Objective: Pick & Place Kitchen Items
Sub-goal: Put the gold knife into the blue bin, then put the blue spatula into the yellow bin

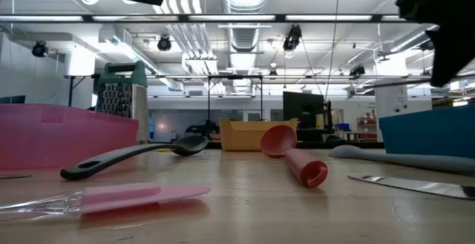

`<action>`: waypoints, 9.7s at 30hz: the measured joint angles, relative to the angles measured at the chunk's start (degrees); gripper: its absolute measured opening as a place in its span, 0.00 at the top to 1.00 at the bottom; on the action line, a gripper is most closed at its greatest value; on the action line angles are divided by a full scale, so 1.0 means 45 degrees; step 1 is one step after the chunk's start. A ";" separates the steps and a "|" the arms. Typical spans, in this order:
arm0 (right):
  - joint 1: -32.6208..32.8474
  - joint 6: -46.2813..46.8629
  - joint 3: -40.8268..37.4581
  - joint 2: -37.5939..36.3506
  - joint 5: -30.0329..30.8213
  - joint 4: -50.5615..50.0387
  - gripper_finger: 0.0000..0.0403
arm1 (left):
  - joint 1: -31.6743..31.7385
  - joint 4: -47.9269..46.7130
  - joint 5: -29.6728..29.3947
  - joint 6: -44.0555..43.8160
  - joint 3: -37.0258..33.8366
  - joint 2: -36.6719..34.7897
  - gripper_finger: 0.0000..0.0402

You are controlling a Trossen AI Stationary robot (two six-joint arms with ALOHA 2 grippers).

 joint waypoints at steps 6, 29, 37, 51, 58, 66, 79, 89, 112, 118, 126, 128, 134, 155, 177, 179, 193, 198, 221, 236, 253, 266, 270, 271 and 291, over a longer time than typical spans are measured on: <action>0.0640 0.1469 -0.0849 -0.0044 -0.0824 0.0093 0.92 | 0.0000 -0.0005 0.0005 0.0001 0.0000 0.0000 0.58; 0.0730 0.0852 -0.4233 -0.0059 -0.2628 0.3514 0.92 | 0.0004 -0.0005 0.0005 0.0006 0.0000 0.0000 0.58; 0.0705 0.0780 -0.5051 -0.0127 -0.2693 0.4753 0.92 | 0.0000 -0.0005 0.0005 -0.0058 0.0000 0.0000 0.58; 0.0696 -0.0363 -0.4097 -0.0137 -0.2422 0.4471 0.55 | 0.0000 -0.0019 0.0034 -0.0121 0.0000 0.0000 0.58; 0.0705 -0.0298 -0.3069 -0.0142 -0.1318 0.2786 0.50 | 0.0004 -0.0011 0.0044 -0.0130 -0.0008 0.0000 0.58; 0.0705 -0.1393 -0.1156 -0.0142 0.0373 0.2060 0.55 | 0.0005 -0.0012 0.0533 -0.0368 -0.0374 0.0005 0.58; 0.0705 -0.4513 0.1527 -0.0142 0.2579 0.2052 0.66 | -0.0120 -0.0370 0.8067 -0.4514 0.0355 0.0015 0.61; 0.0705 -0.5075 0.2003 -0.0142 0.2907 0.2018 0.71 | -0.1231 -0.4070 0.9406 -1.0403 0.0355 0.0420 0.69; 0.0730 -0.5065 0.1822 -0.0142 0.2762 0.2018 0.80 | -0.2841 -0.9063 1.1980 -1.2711 0.5944 0.6733 0.74; 0.0730 -0.5060 0.1738 -0.0143 0.2766 0.2023 0.77 | -0.2832 -0.9081 1.3865 -1.3226 0.6154 0.7307 0.74; 0.0730 -0.4807 0.1576 -0.0146 0.2775 0.2061 0.71 | -0.2646 -0.9308 1.4421 -1.3395 0.6071 0.7261 0.76; 0.0730 -0.4716 0.1552 -0.0146 0.2776 0.2060 0.70 | -0.2530 -0.9337 1.4367 -1.3390 0.6055 0.7261 0.75; 0.0730 -0.4679 0.1526 -0.0146 0.2776 0.2100 0.66 | -0.2016 -0.9526 1.4331 -1.3363 0.6042 0.7261 0.75; 0.0730 -0.4686 0.1526 -0.0146 0.2800 0.2169 0.60 | -0.1278 -0.9185 1.5625 -1.3628 0.4271 0.7240 0.70; 0.0730 -0.4742 0.1507 -0.0146 0.2864 0.2179 0.74 | -0.1191 -0.8477 1.4899 -1.3098 0.4346 0.6280 0.70; 0.0730 -0.4739 0.1507 -0.0146 0.2864 0.2182 0.75 | -0.1295 -0.8313 1.4807 -1.3091 0.4233 0.6303 0.70; 0.0726 -0.4916 0.1292 -0.0146 0.2815 0.2234 0.82 | -0.1322 -0.7761 1.6838 -1.3907 0.3779 0.6258 0.69; 0.0725 -0.4934 0.1264 -0.0146 0.2804 0.2488 0.80 | -0.1288 -0.7514 1.7524 -1.4007 0.3779 0.6256 0.64; 0.0726 -0.4929 0.1259 -0.0144 0.2767 0.2539 0.67 | -0.1065 -0.6380 1.6674 -1.4421 0.2586 0.6392 0.34; 0.0725 -0.4972 0.1171 -0.0137 0.2776 0.2651 0.69 | -0.0952 -0.6071 1.6283 -1.4619 0.2307 0.6377 0.43; 0.0725 -0.4974 0.1089 -0.0137 0.2781 0.2755 0.84 | -0.0899 -0.6141 1.6019 -1.4149 0.2333 0.6277 0.94; 0.0728 -0.4972 0.1079 -0.0137 0.2781 0.2768 0.87 | -0.0899 -0.6334 1.6067 -1.3611 0.2990 0.5922 0.94; 0.0725 -0.4972 0.1079 -0.0137 0.2781 0.2766 0.84 | -0.0899 -0.6557 1.6047 -1.3389 0.3208 0.5677 0.94; 0.0726 -0.4972 0.1076 -0.0137 0.2781 0.2770 0.83 | -0.0899 -0.6605 1.5971 -1.3266 0.3284 0.5627 0.94; 0.0725 -0.4965 0.0964 -0.0137 0.2582 0.2870 0.69 | -0.0822 -0.6796 1.3838 -1.1473 0.3513 0.3936 0.94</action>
